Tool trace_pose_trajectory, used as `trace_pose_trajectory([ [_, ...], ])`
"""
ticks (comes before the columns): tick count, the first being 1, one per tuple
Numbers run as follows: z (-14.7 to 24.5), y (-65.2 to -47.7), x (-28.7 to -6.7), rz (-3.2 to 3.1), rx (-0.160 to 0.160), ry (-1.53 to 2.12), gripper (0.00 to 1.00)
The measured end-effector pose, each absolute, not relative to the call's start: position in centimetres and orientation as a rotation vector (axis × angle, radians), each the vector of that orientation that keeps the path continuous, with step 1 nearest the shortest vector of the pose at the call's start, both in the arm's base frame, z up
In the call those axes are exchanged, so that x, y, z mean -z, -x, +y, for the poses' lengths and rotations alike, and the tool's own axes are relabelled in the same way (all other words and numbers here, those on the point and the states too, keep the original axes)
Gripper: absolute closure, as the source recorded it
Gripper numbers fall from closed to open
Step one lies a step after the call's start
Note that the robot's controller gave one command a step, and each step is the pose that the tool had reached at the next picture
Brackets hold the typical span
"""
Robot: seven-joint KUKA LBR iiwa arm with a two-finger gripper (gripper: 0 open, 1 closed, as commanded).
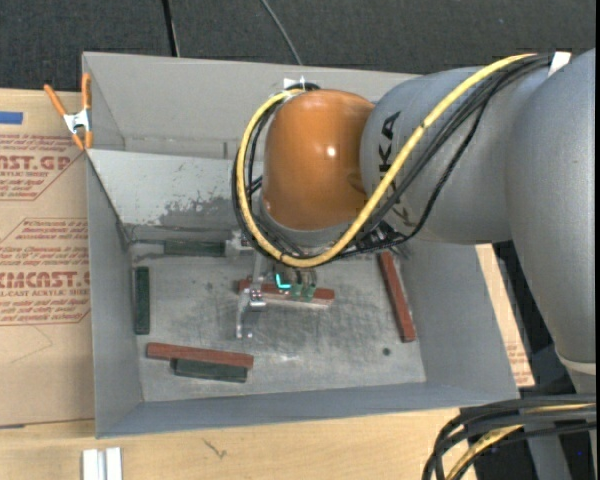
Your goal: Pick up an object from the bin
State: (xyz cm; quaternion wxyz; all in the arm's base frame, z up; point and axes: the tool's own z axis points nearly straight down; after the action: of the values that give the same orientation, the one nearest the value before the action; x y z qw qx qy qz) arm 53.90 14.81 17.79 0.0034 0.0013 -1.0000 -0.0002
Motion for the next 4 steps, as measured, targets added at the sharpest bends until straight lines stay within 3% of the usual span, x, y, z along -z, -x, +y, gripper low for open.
trace_pose_trajectory([
  [1, 14.7, -54.1, -18.3, -3.142, 0.003, -0.001, 0.00],
  [2, 18.2, -49.5, -9.2, -3.143, 0.004, -0.105, 0.00],
  [3, 9.1, -53.8, -10.5, -3.138, 0.000, -0.141, 0.00],
  [4, 13.5, -50.6, -10.5, -3.141, 0.001, 0.013, 0.00],
])
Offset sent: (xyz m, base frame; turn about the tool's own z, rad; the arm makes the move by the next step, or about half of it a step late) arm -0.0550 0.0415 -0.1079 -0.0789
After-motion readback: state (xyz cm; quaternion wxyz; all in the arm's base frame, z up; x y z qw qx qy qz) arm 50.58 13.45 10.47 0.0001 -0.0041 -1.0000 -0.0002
